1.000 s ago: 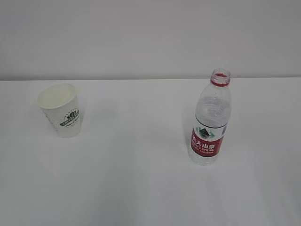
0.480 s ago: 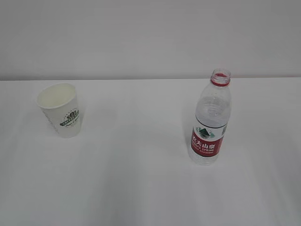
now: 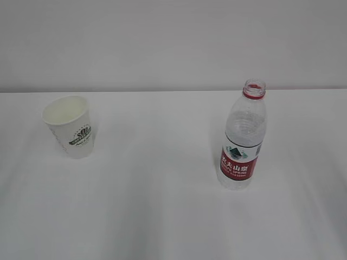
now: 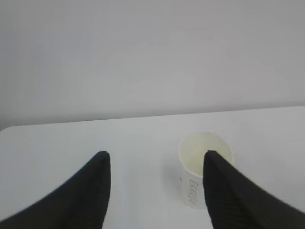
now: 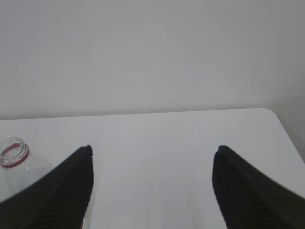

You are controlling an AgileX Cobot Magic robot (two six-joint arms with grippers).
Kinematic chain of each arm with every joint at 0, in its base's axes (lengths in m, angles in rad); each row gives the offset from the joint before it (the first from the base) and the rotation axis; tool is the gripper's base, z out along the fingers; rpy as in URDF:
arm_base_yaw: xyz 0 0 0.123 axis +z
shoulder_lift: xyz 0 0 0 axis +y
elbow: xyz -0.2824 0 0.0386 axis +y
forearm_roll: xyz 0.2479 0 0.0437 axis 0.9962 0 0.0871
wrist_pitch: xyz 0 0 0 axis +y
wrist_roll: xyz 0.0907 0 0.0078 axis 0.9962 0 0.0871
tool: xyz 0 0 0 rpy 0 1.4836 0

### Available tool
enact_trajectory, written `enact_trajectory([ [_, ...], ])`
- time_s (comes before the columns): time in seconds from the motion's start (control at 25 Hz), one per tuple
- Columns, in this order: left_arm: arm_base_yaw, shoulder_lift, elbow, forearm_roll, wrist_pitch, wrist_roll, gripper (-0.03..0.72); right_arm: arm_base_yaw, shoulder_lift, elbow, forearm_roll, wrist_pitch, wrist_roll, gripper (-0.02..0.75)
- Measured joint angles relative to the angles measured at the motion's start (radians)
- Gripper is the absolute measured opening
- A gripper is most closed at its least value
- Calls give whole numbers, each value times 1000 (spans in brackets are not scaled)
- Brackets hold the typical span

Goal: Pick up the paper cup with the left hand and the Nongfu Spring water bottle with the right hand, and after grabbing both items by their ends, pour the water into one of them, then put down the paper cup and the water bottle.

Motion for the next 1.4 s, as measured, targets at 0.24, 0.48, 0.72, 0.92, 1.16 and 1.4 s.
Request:
enact_trajectory([
  [0.24, 0, 70, 0, 0, -68, 0, 450, 0, 78, 0, 2, -142, 0, 587],
  [0.48, 0, 87, 0, -8, -94, 0, 450, 0, 125, 0, 2, -298, 0, 587],
  [0.72, 0, 100, 0, 50, -182, 0, 450, 0, 159, 0, 2, -343, 0, 587],
  [0.92, 0, 166, 10, 127, -293, 0, 450, 0, 232, 0, -34, -450, 0, 587],
  [1.16, 0, 276, 97, 142, -506, 0, 450, 0, 348, 0, -158, -599, 0, 587],
  [1.4, 0, 363, 148, 144, -647, 0, 450, 0, 441, 10, -285, -749, 0, 587],
])
